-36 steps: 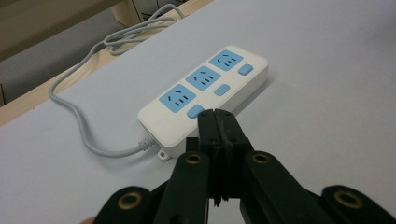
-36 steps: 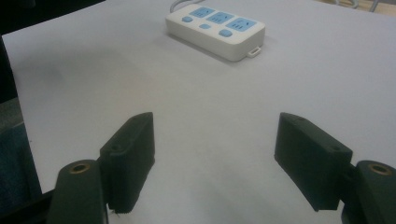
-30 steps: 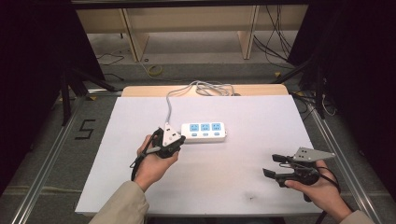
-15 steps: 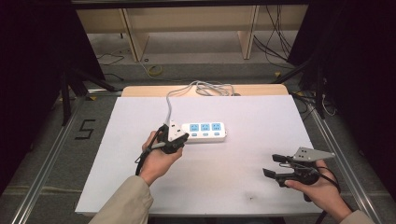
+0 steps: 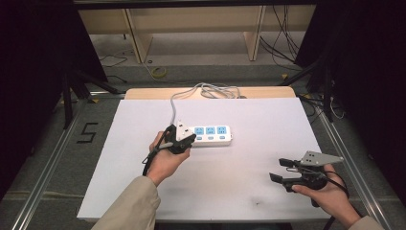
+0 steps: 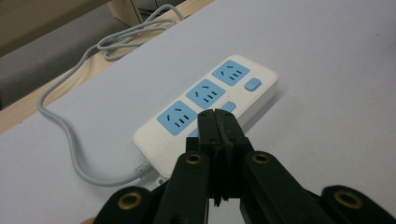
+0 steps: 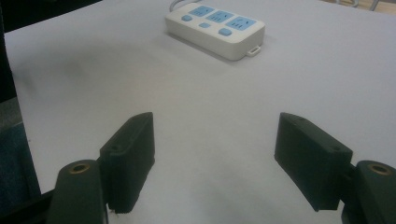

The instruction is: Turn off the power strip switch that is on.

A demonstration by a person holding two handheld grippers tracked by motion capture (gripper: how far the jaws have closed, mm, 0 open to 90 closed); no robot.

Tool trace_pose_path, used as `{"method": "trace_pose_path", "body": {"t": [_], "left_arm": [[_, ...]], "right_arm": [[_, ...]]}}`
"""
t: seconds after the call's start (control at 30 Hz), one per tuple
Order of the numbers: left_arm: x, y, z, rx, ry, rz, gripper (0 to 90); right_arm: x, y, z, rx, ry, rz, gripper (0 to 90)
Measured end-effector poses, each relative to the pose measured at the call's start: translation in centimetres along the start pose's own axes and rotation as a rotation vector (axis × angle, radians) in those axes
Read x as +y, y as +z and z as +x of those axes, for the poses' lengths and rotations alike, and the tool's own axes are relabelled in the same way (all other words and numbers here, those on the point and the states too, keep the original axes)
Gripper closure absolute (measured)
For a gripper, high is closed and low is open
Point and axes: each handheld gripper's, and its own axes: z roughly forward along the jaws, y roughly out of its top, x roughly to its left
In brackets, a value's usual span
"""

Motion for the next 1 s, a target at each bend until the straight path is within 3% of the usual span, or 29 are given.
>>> {"method": "trace_pose_path", "body": {"t": [1.0], "left_arm": [[1.1, 1.9, 0.3, 0.001, -0.005, 0.006, 89.7]], "right_arm": [[0.0, 0.0, 0.0, 0.001, -0.002, 0.001, 29.1]]}}
